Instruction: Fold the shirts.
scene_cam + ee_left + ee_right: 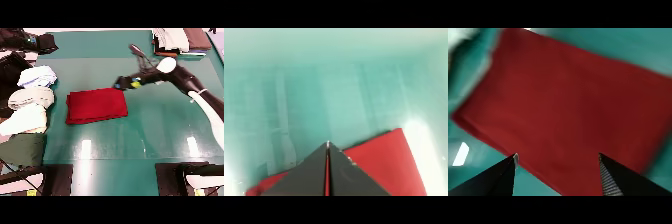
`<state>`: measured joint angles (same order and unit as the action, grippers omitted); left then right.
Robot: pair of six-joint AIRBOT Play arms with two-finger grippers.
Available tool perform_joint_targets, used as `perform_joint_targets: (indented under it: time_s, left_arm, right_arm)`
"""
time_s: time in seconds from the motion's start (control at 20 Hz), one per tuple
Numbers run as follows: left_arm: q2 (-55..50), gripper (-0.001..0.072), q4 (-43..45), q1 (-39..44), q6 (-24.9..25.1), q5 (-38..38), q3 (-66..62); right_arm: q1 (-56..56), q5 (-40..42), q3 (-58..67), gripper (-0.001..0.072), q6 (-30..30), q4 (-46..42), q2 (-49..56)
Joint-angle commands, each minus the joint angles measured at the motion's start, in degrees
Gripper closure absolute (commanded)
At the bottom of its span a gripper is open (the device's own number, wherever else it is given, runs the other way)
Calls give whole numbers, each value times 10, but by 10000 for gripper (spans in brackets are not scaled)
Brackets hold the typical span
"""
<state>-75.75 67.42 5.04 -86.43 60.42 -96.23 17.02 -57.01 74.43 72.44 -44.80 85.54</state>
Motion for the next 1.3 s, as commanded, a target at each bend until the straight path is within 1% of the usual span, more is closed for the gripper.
perform_joint_targets:
  time_s: [0.0,0.1,0.2,0.45,0.5,0.6,0.7,0.8,0.95,1.15,1.2,1.25]
  left_arm:
    - [2,684,-1,32,14,-4,0]
    - [2,684,-3,39,14,-4,0]
    - [2,684,-2,42,14,-3,0]
    - [2,684,-4,42,14,3,0]
    - [2,684,-4,42,14,3,0]
    - [2,685,-4,42,14,9,0]
    - [2,685,-5,42,14,16,0]
    - [2,685,-5,42,14,28,0]
    - [2,686,-5,42,14,39,0]
    - [2,685,-6,42,14,39,0]
    - [2,685,-6,42,14,39,0]
    - [2,685,-6,42,14,39,0]
  right_arm:
    - [-102,-36,-99,137,12,16,13]
    - [-106,-31,-98,139,12,43,55]
    - [-85,-30,-66,200,12,68,104]
    - [0,-27,55,200,11,158,227]
    - [16,-26,78,209,11,176,250]
    - [45,-25,123,382,9,196,286]
    - [62,-24,162,696,-10,191,300]
    - [58,-20,180,694,-14,166,285]
    - [8,-17,153,694,-13,86,214]
    - [-135,-10,48,694,-9,20,74]
    - [-178,-10,26,694,-7,-6,39]
    - [-226,-10,7,694,8,-38,5]
